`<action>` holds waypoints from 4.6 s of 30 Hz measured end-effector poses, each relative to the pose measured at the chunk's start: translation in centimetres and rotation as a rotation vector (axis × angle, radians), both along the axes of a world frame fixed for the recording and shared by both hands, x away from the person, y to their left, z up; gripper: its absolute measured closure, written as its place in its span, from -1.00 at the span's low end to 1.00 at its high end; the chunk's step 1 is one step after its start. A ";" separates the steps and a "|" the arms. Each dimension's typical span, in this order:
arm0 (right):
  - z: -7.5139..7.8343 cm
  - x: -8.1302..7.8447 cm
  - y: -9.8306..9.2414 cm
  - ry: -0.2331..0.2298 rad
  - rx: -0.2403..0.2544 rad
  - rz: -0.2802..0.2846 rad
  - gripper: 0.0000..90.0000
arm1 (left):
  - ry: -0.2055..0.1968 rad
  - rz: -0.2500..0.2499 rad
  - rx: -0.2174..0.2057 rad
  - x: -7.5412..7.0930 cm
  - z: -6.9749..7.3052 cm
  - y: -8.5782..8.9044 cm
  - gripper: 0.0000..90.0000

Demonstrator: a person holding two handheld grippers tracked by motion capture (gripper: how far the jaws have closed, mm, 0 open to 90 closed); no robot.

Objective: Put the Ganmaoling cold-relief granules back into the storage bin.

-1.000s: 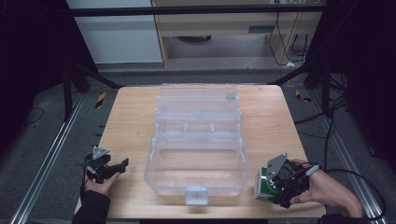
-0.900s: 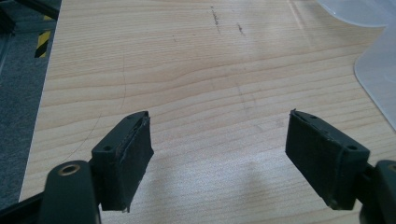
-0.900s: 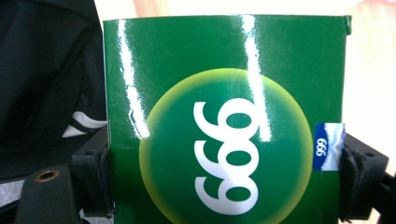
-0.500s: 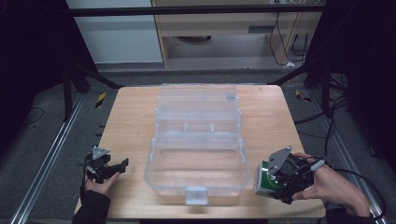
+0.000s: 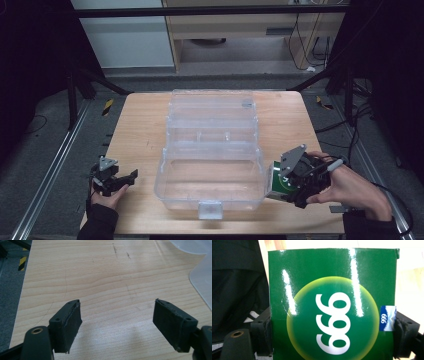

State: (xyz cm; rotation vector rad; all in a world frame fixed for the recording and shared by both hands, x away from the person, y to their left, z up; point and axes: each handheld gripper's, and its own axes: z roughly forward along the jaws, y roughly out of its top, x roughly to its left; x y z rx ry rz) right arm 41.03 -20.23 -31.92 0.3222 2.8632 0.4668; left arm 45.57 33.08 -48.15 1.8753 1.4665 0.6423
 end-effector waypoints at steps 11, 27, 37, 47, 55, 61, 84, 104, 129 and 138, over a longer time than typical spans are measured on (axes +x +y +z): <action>1.4 1.4 3.2 -0.011 -0.002 0.052 -0.65 | 0.001 0.000 -0.002 0.0 0.0 0.0 -0.51; 0.5 3.1 6.3 -0.019 0.017 0.066 -0.65 | -0.001 0.000 -0.001 0.0 0.0 0.1 -0.51; -1.5 3.8 7.5 0.004 0.014 0.067 -0.65 | -0.002 0.001 -0.004 0.0 0.1 0.2 -0.51; -3.4 4.0 7.7 0.032 -0.007 0.074 -0.65 | -0.003 0.002 -0.003 0.0 0.1 0.2 -0.51; -4.0 3.7 8.2 0.038 -0.023 0.092 -0.64 | -0.003 0.000 -0.003 0.0 0.1 0.2 -0.51; -4.1 3.5 8.4 0.028 -0.029 0.094 -0.64 | -0.004 0.000 -0.002 0.0 0.1 0.2 -0.51; -5.1 4.1 8.2 0.040 0.027 0.092 -0.64 | -0.002 0.000 -0.002 0.0 0.1 0.2 -0.51; -8.3 4.8 8.8 0.056 -0.025 0.101 -0.66 | -0.002 -0.001 -0.004 0.0 0.0 0.2 -0.51; -5.0 4.2 6.1 -0.037 0.089 -0.004 -0.80 | -0.002 0.000 -0.003 0.0 0.0 0.2 -0.51; -3.3 3.6 1.6 -0.153 0.277 -0.200 -0.90 | -0.001 0.000 -0.001 0.0 0.0 0.2 -0.51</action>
